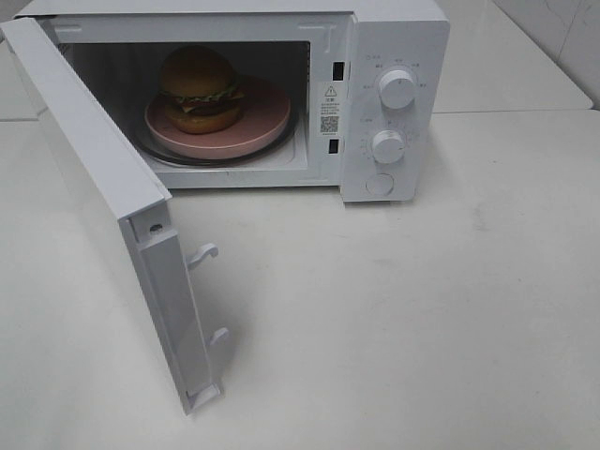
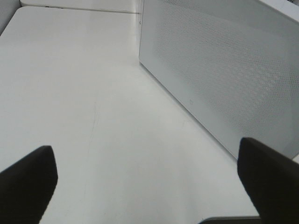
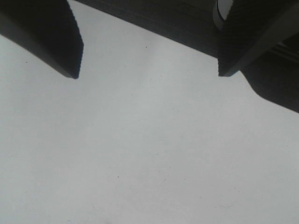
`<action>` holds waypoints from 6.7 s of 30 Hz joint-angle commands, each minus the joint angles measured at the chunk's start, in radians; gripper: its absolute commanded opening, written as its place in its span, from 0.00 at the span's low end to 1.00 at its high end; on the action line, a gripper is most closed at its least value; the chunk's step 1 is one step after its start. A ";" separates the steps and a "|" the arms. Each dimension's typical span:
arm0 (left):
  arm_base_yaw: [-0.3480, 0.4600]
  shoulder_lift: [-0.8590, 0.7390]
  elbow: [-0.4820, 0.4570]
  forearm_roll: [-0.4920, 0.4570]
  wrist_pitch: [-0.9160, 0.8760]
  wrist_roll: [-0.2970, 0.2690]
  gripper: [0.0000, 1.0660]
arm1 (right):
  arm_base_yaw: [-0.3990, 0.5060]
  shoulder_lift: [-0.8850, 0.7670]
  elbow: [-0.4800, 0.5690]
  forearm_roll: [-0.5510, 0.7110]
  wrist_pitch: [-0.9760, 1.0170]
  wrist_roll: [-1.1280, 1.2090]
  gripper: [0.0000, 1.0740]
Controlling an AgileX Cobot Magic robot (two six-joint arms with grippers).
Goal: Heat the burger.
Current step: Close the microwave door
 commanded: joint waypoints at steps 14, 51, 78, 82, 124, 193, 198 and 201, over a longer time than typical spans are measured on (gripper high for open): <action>-0.001 -0.006 0.002 -0.002 -0.015 -0.001 0.94 | -0.206 -0.385 0.106 0.002 -0.069 0.070 0.71; -0.001 -0.006 0.002 -0.002 -0.015 -0.001 0.94 | -0.215 -0.589 0.126 0.003 -0.042 0.077 0.71; -0.001 -0.006 0.002 -0.008 -0.016 -0.001 0.94 | -0.215 -0.589 0.126 0.003 -0.042 0.078 0.71; -0.001 -0.006 0.002 -0.008 -0.016 -0.002 0.94 | -0.215 -0.589 0.126 0.003 -0.042 0.078 0.71; -0.001 0.513 0.220 -0.033 -0.802 0.098 0.00 | -0.215 -0.589 0.126 0.003 -0.042 0.078 0.71; -0.759 1.674 -0.009 -0.314 -2.021 0.129 0.00 | -0.215 -0.589 0.126 0.003 -0.042 0.078 0.71; -0.794 1.744 -0.111 -0.407 -2.013 0.174 0.00 | -0.215 -0.589 0.126 0.003 -0.042 0.078 0.71; -0.814 1.781 -0.170 -0.450 -2.013 0.197 0.00 | -0.215 -0.589 0.126 0.003 -0.042 0.078 0.71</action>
